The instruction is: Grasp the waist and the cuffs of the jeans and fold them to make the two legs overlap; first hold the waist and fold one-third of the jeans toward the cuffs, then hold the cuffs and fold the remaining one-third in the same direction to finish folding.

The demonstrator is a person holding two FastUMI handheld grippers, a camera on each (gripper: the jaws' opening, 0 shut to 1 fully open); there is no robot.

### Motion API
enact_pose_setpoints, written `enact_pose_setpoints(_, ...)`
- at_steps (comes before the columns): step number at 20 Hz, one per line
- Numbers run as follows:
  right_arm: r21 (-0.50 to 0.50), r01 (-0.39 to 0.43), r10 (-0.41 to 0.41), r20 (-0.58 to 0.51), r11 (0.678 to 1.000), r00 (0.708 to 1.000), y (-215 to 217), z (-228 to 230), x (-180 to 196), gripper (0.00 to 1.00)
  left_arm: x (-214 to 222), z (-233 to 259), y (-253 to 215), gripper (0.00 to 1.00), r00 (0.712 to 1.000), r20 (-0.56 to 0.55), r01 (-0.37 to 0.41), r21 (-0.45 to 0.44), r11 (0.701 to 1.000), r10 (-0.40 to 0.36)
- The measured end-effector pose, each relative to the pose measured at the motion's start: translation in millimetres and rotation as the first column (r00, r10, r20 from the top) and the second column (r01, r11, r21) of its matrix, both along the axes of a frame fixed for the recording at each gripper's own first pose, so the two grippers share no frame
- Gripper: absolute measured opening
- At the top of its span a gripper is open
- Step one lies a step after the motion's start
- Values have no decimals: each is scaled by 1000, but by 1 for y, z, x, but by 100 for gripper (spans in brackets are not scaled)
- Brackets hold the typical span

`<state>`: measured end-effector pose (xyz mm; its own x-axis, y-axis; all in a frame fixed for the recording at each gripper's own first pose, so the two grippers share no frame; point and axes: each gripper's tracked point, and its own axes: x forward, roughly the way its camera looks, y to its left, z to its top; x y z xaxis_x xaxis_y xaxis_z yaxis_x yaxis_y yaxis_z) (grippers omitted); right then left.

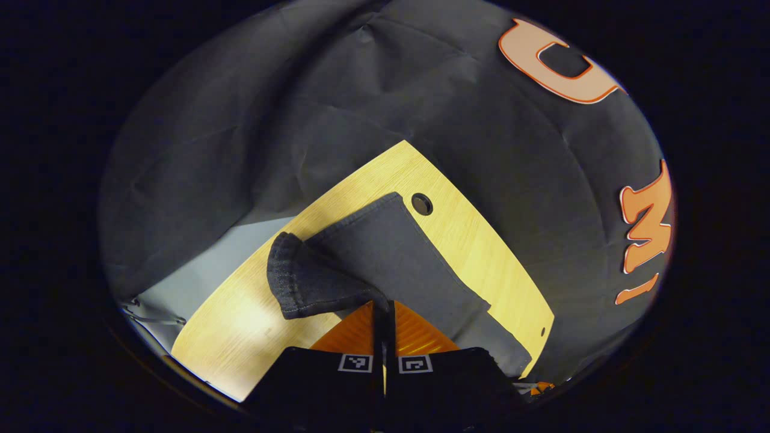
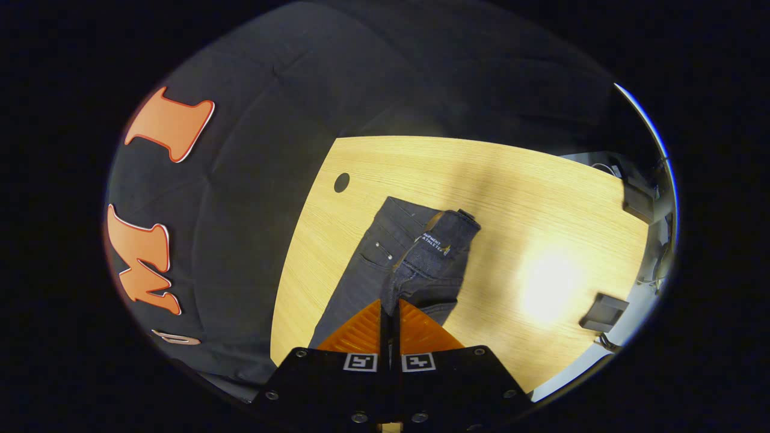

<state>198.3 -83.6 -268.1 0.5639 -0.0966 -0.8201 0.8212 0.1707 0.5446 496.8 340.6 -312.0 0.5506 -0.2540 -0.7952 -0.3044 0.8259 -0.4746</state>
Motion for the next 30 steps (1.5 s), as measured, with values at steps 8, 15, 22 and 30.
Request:
enact_pose_setpoints(8, 78, -37, 39, -22, 996, 999, -25, -48, 68, 1, 50, -35, -19, 1, 999, -42, -3, 110, 994, 7)
enact_pose_setpoints(15, 97, -95, 103, -87, 991, 991, -35, -87, 99, 1, 78, -71, -3, 1, 994, -104, -20, 218, 976, 43)
enact_pose_setpoints(22, 105, -27, 28, -1, 994, 1000, -50, -68, 115, 19, 97, -42, -1, 4, 998, 30, -59, 288, 956, 52)
enact_pose_setpoints(30, -17, -70, 69, -62, 997, 996, -55, -55, 55, 80, 96, 4, -33, 88, 986, 162, 8, 218, 976, -44)
